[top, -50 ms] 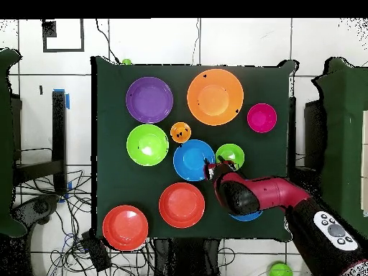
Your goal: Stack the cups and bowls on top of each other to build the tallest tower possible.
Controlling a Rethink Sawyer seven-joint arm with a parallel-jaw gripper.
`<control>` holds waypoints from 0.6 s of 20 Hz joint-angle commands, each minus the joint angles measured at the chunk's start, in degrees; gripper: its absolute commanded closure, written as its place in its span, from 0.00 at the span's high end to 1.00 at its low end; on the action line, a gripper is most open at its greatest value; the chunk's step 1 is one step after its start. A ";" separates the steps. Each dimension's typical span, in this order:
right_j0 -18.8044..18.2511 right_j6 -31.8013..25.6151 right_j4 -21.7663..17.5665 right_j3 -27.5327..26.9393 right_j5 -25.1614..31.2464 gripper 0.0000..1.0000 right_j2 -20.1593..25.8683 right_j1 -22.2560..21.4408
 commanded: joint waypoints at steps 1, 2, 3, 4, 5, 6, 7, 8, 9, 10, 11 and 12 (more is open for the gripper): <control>1.46 -0.88 -1.01 1.87 3.29 1.00 2.27 1.94; 1.64 -1.09 -1.34 1.89 3.44 1.00 1.95 1.72; 2.39 -1.36 -2.04 1.60 3.57 1.00 1.18 1.09; 4.09 -1.22 -3.32 0.92 3.44 1.00 -0.68 -0.10; 5.01 -1.30 -4.23 0.44 3.35 1.00 -1.73 -0.78; 5.73 -1.76 -4.93 0.06 3.72 1.00 -2.44 -1.36; 6.27 -2.17 -5.54 -0.19 3.95 1.00 -3.00 -1.62; 6.63 -2.23 -6.03 -0.39 3.66 1.00 -3.36 -1.71; 6.99 -2.29 -6.52 -0.59 3.36 1.00 -3.72 -1.79; 7.33 -2.44 -6.73 -0.80 3.59 1.00 -3.98 -1.96; 7.73 -2.72 -7.07 -1.03 3.95 1.00 -4.33 -2.15; 8.15 -3.13 -7.37 -1.34 4.62 1.00 -4.65 -2.36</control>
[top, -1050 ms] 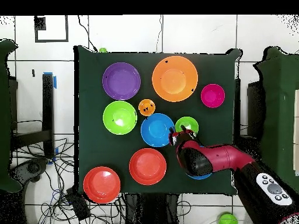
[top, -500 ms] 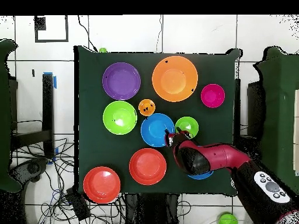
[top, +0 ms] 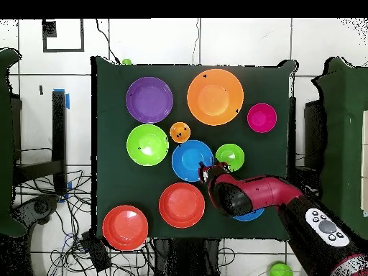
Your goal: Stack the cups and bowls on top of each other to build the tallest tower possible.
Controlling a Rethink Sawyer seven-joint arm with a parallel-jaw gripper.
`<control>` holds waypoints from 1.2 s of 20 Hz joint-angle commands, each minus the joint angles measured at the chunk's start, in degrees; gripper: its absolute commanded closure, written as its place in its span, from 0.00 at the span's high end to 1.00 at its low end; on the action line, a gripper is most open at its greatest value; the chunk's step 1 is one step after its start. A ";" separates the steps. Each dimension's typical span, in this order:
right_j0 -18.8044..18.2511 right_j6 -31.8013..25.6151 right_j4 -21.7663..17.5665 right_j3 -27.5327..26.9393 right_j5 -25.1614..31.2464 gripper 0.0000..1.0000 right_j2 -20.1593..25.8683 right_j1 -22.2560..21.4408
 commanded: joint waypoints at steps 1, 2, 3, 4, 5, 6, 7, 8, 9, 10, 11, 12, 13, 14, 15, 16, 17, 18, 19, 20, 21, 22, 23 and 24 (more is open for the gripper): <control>5.11 -3.27 -6.11 -1.97 4.83 1.00 -3.21 -1.76; 5.30 -3.15 -6.40 -2.12 4.62 1.00 -3.40 -1.89; 5.37 -3.34 -6.51 -2.26 5.02 1.00 -3.48 -1.92; 5.47 -3.35 -6.70 -2.31 4.97 1.00 -3.56 -1.98; 5.58 -3.36 -6.90 -2.35 4.92 1.00 -3.64 -2.03; 5.95 -3.30 -7.03 -2.40 4.99 1.00 -3.96 -2.14; 6.10 -3.39 -7.27 -2.55 4.73 1.00 -4.06 -2.22; 6.42 -3.57 -7.51 -2.68 4.86 1.00 -4.33 -2.40; 6.70 -3.90 -7.71 -2.94 5.16 1.00 -4.53 -2.62; 6.95 -3.96 -7.92 -3.05 5.20 1.00 -4.77 -2.82; 7.19 -3.94 -8.07 -3.24 5.28 1.00 -5.00 -2.98; 7.69 -3.63 -8.40 -3.39 5.20 1.00 -5.54 -3.20; 8.10 -3.47 -8.61 -3.58 5.37 1.00 -5.95 -3.40; 8.49 -3.21 -8.90 -3.72 5.37 1.00 -6.46 -3.57; 8.79 -3.03 -9.06 -3.80 5.40 1.00 -6.73 -3.76; 9.25 -2.76 -9.29 -4.00 5.44 1.00 -7.27 -3.92; 9.71 -2.48 -9.53 -4.21 5.48 1.00 -7.80 -4.08; 9.81 -2.38 -9.56 -4.34 5.30 1.00 -7.91 -4.11; 10.05 -2.19 -9.56 -4.29 5.08 1.00 -8.11 -4.09; 9.56 -2.76 -9.34 -4.36 5.23 1.00 -7.76 -4.13; 9.72 -2.59 -9.25 -4.30 5.03 1.00 -7.91 -4.17; 9.51 -2.61 -9.15 -4.22 4.77 1.00 -7.76 -4.17; 9.30 -2.63 -9.05 -4.15 4.51 1.00 -7.61 -4.18; 8.62 -3.16 -8.68 -4.20 4.80 1.00 -6.98 -4.03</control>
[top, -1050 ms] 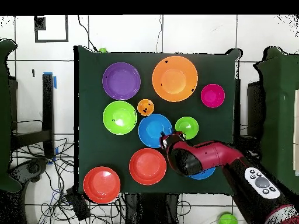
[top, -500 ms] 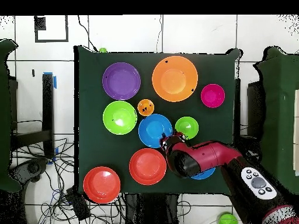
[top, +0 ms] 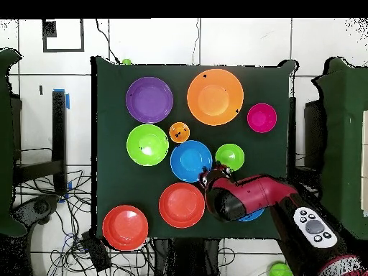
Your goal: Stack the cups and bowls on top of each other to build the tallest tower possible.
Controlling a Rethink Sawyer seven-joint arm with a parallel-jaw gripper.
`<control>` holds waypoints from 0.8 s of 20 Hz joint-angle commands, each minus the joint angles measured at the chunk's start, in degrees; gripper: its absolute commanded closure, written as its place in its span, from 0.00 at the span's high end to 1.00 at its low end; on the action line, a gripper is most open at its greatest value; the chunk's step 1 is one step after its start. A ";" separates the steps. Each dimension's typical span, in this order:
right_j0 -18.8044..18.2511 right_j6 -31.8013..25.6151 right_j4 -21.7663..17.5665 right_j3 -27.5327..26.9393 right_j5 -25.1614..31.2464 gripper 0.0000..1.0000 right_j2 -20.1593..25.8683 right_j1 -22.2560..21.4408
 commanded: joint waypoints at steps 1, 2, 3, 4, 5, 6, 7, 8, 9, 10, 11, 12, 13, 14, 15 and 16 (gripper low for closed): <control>1.41 -2.87 -3.61 -3.96 4.35 1.00 -0.58 0.67; 1.04 -3.07 -3.58 -4.05 4.30 1.00 -0.34 0.82; 1.26 -3.12 -3.53 -4.11 4.59 1.00 -0.46 0.77; 0.87 -2.98 -3.46 -4.07 4.17 1.00 -0.25 0.92; 0.80 -2.37 -3.41 -3.90 3.41 1.00 -0.24 1.03; 0.04 -2.35 -3.11 -3.56 2.99 1.00 0.43 1.39; -0.01 -2.19 -3.06 -3.48 2.82 1.00 0.45 1.47; -0.05 -2.03 -3.02 -3.40 2.65 1.00 0.48 1.56; -2.26 -0.85 -1.05 -2.08 2.02 1.00 2.02 2.93; -3.00 -0.97 -0.92 -1.71 1.96 1.00 2.44 3.45; -3.01 -0.77 -0.88 -1.72 2.02 1.00 2.22 3.63; -3.06 -0.72 -1.16 -1.79 1.89 1.00 1.90 3.72; -2.97 -0.84 -1.23 -1.95 2.37 1.00 1.53 3.87; -2.50 -0.47 -1.71 -2.22 2.06 1.00 0.83 4.21; -2.57 -0.27 -1.84 -2.33 1.92 1.00 0.59 4.70; -2.33 0.06 -2.16 -2.51 1.65 1.00 0.09 5.26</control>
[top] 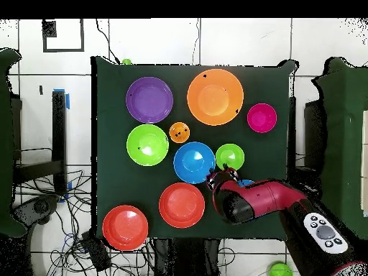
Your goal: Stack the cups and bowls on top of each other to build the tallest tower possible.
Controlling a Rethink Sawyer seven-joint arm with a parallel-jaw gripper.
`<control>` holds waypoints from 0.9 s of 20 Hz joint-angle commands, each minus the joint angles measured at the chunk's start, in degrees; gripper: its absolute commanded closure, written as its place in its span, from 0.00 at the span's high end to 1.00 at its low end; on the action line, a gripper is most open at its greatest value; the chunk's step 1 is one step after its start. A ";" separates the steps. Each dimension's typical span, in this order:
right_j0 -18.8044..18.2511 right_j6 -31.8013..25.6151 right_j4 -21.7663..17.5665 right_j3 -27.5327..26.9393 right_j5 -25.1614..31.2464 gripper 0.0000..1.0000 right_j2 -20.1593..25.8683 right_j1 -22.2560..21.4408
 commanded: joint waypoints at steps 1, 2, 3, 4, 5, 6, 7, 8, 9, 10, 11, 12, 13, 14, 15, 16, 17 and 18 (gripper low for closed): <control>1.21 0.30 -2.64 -2.70 1.22 1.00 -0.33 4.54; 1.15 0.57 -2.66 -2.82 1.00 1.00 -0.49 5.19; 0.91 0.68 -2.76 -2.89 0.74 1.00 -0.61 5.77; 1.77 1.33 -3.48 -3.16 -0.14 1.00 -1.73 6.01; 2.18 1.70 -4.06 -3.46 -1.07 1.00 -2.41 6.12; 2.17 2.00 -4.27 -3.41 -2.08 1.00 -2.62 6.16; 2.16 2.30 -4.49 -3.36 -3.09 1.00 -2.83 6.20; 2.28 1.74 -4.61 -3.18 -2.38 1.00 -2.94 6.05; 2.08 1.74 -4.47 -3.25 -2.62 1.00 -2.98 6.08; 1.96 2.07 -4.60 -2.84 -3.94 1.00 -3.05 6.10; 1.72 1.99 -4.62 -2.77 -4.39 1.00 -2.88 6.47; 1.77 1.97 -4.78 -2.70 -5.04 1.00 -2.97 6.57; 1.81 1.95 -4.93 -2.64 -5.69 1.00 -3.05 6.67; 1.42 1.80 -5.25 -2.32 -6.73 1.00 -2.71 6.79; 1.16 1.40 -5.49 -2.22 -6.81 1.00 -2.44 6.81; 1.24 1.23 -5.63 -2.14 -6.71 1.00 -2.63 6.84; 1.23 1.30 -5.78 -2.12 -7.24 1.00 -2.64 6.88; 1.31 1.33 -5.73 -2.08 -7.20 1.00 -2.76 6.87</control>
